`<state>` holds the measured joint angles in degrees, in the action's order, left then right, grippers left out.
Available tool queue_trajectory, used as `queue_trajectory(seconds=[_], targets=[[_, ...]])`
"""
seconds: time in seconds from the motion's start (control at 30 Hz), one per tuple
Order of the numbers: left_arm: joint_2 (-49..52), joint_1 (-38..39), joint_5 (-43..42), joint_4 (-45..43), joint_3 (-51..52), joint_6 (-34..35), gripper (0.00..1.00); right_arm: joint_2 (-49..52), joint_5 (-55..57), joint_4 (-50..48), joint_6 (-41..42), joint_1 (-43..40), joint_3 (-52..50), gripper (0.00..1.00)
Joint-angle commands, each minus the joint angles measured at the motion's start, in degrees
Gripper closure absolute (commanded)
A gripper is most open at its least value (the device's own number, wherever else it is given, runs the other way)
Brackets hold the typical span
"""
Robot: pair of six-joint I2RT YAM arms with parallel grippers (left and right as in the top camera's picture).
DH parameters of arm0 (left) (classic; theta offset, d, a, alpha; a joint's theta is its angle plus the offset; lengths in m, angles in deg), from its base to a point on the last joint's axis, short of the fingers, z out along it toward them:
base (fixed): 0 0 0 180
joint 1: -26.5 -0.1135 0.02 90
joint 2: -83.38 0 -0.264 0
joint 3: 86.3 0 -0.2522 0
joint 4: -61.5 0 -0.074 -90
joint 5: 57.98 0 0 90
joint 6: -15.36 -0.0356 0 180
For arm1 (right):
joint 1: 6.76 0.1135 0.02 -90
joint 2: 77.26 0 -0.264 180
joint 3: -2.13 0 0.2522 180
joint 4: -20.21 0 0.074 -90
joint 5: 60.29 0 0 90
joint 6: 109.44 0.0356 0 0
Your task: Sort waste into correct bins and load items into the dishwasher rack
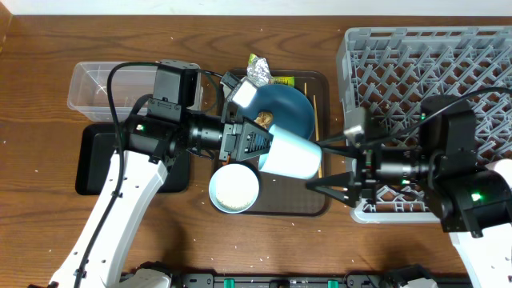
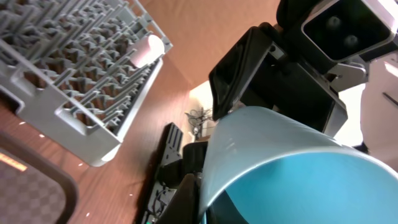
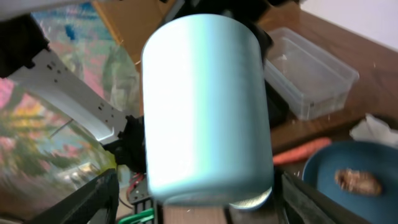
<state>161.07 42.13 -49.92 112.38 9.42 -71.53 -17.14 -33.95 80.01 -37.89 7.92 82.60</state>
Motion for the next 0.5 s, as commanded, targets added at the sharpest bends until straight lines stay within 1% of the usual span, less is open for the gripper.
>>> queue_trajectory(seconds=[0.0,0.07,0.2,0.23,0.27,0.3,0.33,0.4,0.43,0.47], targets=[[-0.17,-0.02,-1.68,-0.09,0.11,-0.74,0.94,1.18,0.24,-1.92,0.94,3.13,0.72,0.33],[-0.17,0.09,-1.66,-0.09,0.11,-0.74,0.94,1.84,0.22,-3.48,2.14,4.11,0.72,0.41],[-0.17,0.07,-1.6,-0.15,0.11,-0.74,0.94,2.36,0.24,-4.76,3.41,5.38,0.72,0.45],[-0.17,0.07,-1.42,-0.15,0.11,-0.74,0.94,2.36,0.24,-4.79,3.41,5.4,0.72,0.46],[-0.17,0.07,-1.22,-0.17,0.11,-0.74,0.94,2.36,0.44,-4.76,3.43,5.38,0.72,0.51],[-0.17,0.09,-0.96,-0.17,0.11,-0.74,0.89,2.32,1.25,-4.7,3.45,5.38,0.72,0.53],[-0.17,0.07,-0.94,-0.31,0.11,-0.74,0.68,2.16,2.84,-4.61,3.96,5.38,0.72,0.55],[-0.17,0.0,0.83,-0.28,0.11,-0.72,0.32,1.68,9.25,-4.17,6.93,5.14,0.72,0.59],[-0.2,-0.11,3.13,-0.28,0.11,-0.52,0.21,1.22,13.92,-3.52,8.52,4.9,0.72,0.6],[-0.22,-0.31,5.97,-0.26,0.11,0.15,0.18,0.7,18.53,-2.78,9.86,4.59,0.72,0.6]])
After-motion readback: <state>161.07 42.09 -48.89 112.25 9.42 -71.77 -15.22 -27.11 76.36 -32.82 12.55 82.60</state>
